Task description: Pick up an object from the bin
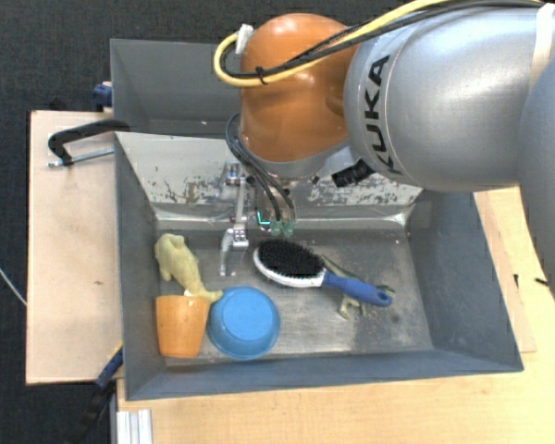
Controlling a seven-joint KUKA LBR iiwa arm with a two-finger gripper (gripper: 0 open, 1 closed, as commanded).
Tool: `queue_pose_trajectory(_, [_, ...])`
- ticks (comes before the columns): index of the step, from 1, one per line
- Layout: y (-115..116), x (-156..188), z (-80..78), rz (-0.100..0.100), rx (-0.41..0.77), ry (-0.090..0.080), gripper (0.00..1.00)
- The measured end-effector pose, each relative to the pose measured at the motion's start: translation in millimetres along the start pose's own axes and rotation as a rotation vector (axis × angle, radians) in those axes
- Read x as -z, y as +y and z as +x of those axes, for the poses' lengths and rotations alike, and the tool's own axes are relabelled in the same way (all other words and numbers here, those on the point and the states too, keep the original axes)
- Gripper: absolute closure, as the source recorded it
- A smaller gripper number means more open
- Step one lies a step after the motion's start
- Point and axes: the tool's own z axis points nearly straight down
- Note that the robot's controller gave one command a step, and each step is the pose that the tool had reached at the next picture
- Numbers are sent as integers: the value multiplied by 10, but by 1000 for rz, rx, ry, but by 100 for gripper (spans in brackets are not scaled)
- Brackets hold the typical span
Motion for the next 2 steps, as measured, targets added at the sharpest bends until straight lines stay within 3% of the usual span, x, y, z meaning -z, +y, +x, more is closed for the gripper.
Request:
queue_pose_trajectory(1, [-616,-1246,180,-2,332,-9,0])
queue_pose_trajectory(2, [-599,-1193,152,-3,334,-20,100])
